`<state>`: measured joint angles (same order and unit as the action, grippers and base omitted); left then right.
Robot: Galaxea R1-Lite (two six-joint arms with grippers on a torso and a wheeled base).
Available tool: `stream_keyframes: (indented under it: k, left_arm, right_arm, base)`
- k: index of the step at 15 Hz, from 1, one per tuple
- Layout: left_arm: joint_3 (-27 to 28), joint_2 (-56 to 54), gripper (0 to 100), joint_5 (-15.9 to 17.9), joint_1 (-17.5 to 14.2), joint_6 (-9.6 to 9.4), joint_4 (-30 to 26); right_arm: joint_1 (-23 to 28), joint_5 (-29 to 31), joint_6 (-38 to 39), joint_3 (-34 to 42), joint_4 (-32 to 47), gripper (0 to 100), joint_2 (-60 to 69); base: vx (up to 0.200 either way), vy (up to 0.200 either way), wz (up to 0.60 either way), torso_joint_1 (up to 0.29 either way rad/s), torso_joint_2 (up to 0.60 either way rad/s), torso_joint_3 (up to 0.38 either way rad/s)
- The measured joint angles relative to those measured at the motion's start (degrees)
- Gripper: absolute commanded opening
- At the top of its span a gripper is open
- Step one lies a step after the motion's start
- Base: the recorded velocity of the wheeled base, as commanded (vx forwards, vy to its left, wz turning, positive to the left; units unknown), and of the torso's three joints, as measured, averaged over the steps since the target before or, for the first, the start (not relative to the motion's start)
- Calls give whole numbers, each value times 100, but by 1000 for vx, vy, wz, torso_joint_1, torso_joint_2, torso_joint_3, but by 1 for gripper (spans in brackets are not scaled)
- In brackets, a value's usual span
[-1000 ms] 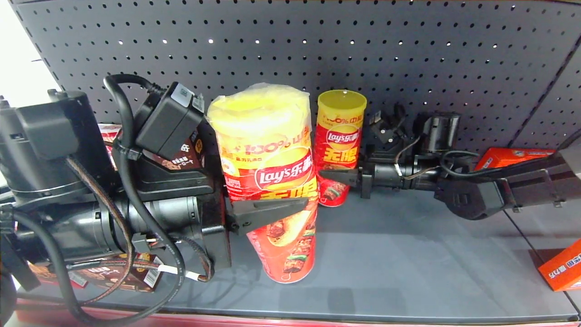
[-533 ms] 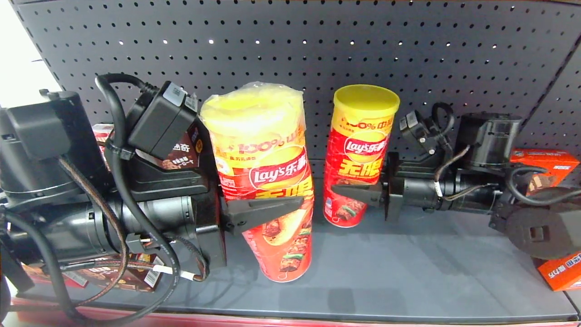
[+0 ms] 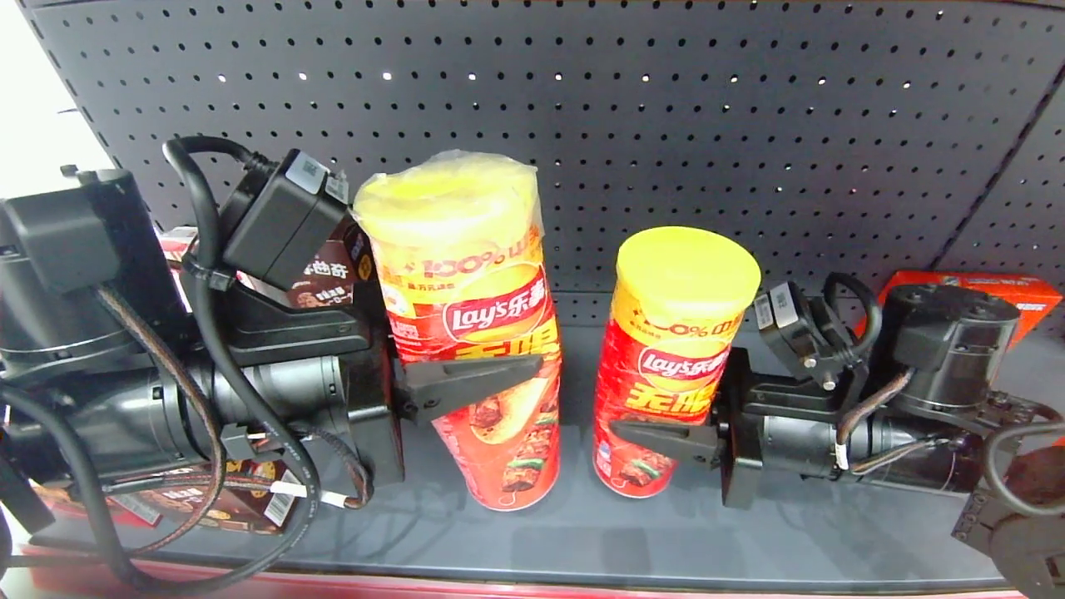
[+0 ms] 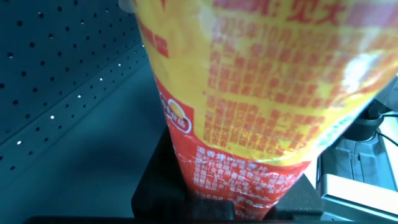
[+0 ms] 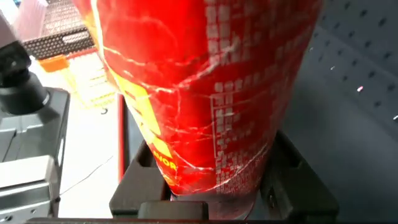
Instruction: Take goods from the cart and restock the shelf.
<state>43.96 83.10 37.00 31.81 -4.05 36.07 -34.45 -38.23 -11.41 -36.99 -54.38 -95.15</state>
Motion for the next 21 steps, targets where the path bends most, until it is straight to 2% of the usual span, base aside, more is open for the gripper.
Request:
stream_keyframes:
  k: [9, 20, 21]
  left_arm:
    - [-55, -22, 0, 0, -61, 0, 5]
    - [-105, -46, 0, 0, -105, 2, 11]
    - [-107, -52, 0, 0, -105, 2, 11]
  right_arm:
    - [-143, 49, -7, 512, -140, 0, -79]
    - [-245, 197, -16, 533, -395, 0, -356]
    - [-271, 224, -20, 538, -395, 100, -364]
  base:
    - [0, 0, 0, 0, 0, 0]
    - [0, 0, 0, 0, 0, 0]
    - [0, 0, 0, 0, 0, 0]
